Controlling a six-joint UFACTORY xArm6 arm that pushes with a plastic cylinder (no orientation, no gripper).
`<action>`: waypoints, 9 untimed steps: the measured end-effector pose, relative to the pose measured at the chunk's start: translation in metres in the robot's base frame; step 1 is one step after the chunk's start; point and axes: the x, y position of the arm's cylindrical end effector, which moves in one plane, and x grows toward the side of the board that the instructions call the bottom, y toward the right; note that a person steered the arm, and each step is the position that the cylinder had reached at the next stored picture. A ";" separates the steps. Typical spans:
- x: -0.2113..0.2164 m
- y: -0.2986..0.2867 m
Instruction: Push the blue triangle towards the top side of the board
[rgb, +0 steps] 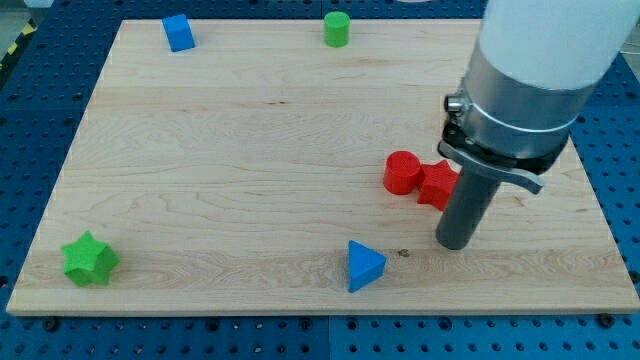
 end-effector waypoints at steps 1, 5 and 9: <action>0.002 0.008; 0.062 -0.049; 0.061 -0.111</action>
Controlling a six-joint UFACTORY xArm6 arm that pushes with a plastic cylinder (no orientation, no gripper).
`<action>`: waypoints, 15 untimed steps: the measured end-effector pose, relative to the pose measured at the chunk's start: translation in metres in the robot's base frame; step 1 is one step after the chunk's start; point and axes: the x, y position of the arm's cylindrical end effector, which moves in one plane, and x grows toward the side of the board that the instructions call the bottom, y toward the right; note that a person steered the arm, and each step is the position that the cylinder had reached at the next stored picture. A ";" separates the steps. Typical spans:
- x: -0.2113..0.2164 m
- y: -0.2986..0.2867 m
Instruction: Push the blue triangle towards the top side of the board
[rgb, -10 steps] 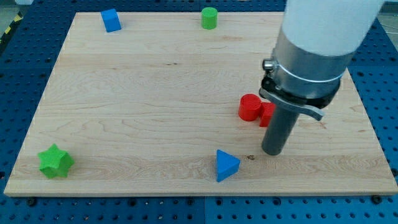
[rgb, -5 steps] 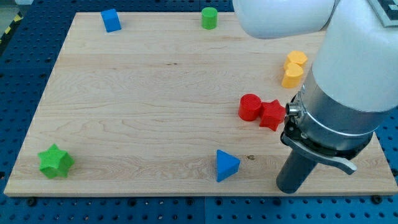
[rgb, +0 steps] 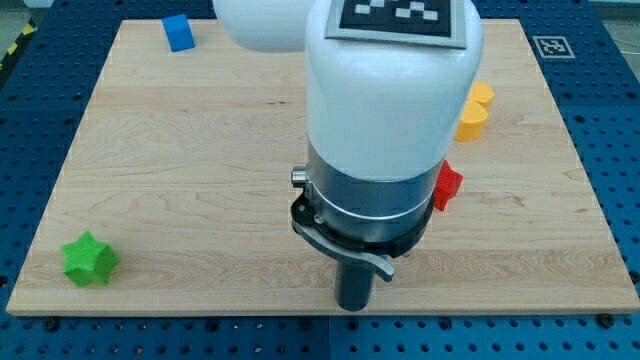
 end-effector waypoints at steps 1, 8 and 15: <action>-0.002 0.001; -0.016 0.071; -0.043 -0.013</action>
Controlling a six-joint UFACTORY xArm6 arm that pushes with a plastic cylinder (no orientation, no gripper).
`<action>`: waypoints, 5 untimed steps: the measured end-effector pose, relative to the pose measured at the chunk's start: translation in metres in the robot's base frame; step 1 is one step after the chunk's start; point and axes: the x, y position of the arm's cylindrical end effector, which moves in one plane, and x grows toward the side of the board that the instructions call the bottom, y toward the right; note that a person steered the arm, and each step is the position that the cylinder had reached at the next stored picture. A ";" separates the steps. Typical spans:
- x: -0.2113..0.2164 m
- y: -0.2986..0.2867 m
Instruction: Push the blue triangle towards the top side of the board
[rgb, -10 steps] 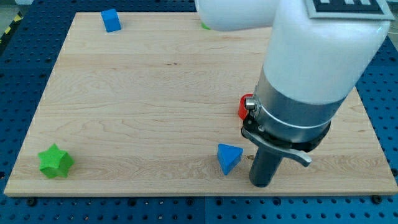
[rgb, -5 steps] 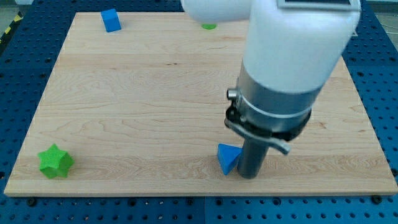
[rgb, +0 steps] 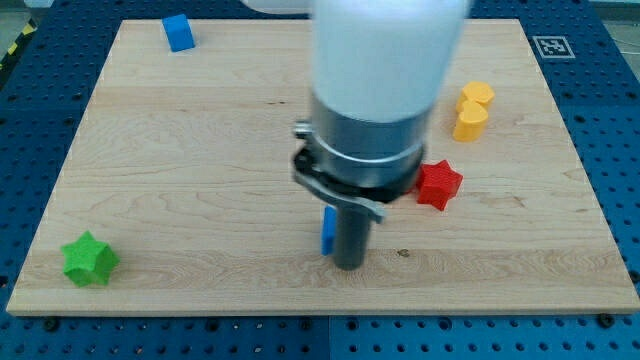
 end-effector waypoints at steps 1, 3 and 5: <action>-0.021 -0.006; -0.030 0.018; -0.045 -0.003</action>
